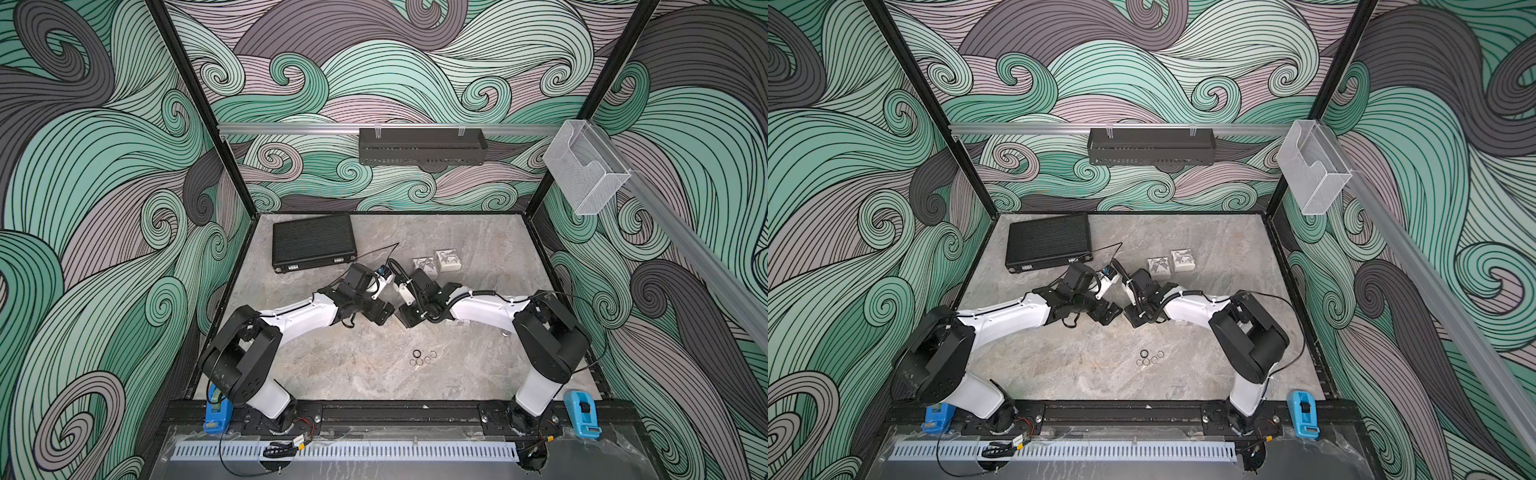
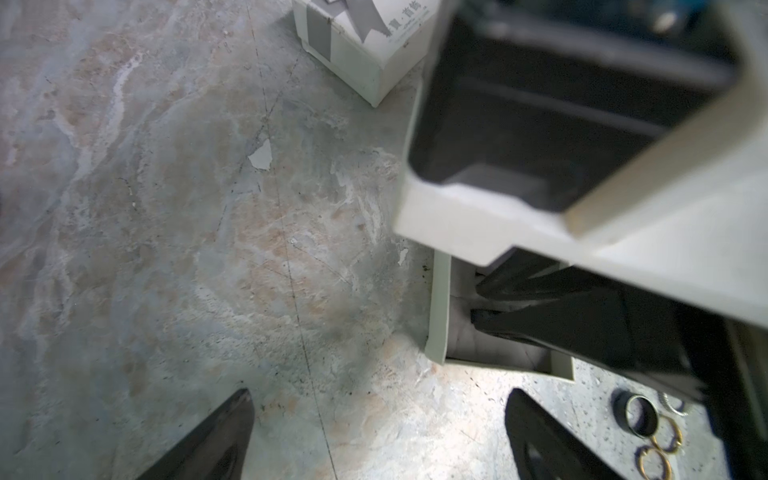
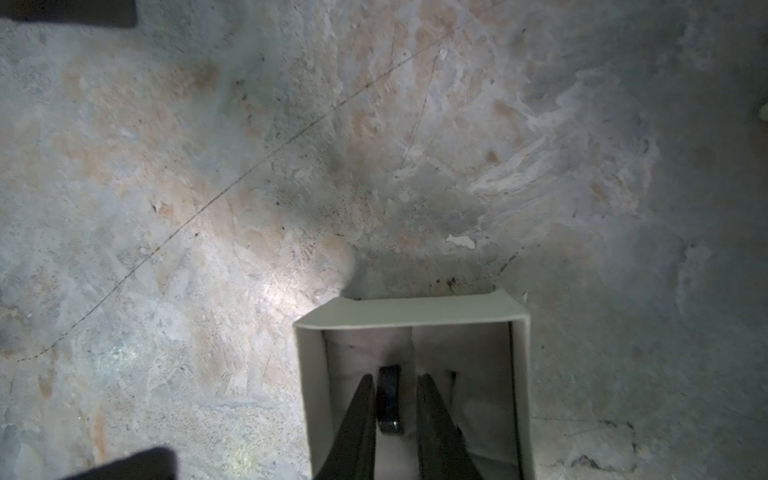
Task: Take the rings out of the lift-off lid box
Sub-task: Take out the ring from the jewelry box.
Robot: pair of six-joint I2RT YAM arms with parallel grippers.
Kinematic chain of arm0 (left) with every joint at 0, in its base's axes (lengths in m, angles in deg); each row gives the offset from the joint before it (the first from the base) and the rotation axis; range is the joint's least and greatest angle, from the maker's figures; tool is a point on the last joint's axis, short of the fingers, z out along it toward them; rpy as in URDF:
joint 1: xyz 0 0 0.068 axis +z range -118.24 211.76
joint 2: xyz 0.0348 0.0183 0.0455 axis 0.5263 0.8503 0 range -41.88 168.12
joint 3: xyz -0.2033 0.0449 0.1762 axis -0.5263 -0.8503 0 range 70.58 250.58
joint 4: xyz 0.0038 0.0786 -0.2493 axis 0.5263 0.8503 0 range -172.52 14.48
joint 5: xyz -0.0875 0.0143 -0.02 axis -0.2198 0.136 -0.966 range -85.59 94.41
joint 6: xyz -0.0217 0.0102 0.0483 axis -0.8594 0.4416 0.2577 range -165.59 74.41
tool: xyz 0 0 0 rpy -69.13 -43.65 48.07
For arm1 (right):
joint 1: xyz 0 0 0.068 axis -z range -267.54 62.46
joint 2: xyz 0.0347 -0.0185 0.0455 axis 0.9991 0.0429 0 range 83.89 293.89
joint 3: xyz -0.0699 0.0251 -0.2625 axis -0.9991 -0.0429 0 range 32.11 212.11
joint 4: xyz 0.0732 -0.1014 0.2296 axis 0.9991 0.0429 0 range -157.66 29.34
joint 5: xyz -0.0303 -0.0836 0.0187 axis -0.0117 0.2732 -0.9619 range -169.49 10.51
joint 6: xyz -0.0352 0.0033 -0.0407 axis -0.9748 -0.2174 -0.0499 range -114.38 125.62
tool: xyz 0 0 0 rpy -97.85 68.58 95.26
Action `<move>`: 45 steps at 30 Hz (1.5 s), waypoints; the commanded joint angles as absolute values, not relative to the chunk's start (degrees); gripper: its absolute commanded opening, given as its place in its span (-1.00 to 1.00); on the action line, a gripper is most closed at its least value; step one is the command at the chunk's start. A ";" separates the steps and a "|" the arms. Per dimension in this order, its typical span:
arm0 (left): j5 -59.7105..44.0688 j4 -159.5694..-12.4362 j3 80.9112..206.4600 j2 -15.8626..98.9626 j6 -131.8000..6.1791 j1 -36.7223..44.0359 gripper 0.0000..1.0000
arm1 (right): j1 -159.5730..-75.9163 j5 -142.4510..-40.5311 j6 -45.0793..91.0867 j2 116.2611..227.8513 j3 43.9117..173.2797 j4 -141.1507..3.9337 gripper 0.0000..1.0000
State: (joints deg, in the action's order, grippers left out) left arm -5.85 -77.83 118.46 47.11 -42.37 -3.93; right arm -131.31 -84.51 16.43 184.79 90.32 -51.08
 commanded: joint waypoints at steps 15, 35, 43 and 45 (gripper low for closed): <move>-9.29 -79.73 122.69 52.83 -42.51 -3.58 0.91 | -131.84 -84.20 16.09 186.30 90.88 -50.48 -1.00; -10.28 -79.97 125.05 58.05 -42.60 -3.58 0.91 | -133.16 -84.50 14.75 183.37 90.02 -51.49 -1.00; -10.51 -80.06 124.74 59.03 -42.87 -3.60 0.90 | -133.16 -83.98 14.76 181.08 88.80 -52.71 -1.00; -10.51 -80.06 124.64 58.94 -42.87 -3.58 0.90 | -133.16 -83.69 14.76 180.67 88.63 -53.01 -1.00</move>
State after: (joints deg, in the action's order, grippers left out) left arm -9.57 -81.99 124.10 58.00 -42.98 -3.51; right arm -132.97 -84.36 15.84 183.20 88.83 -50.82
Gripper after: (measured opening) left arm 0.953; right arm 0.091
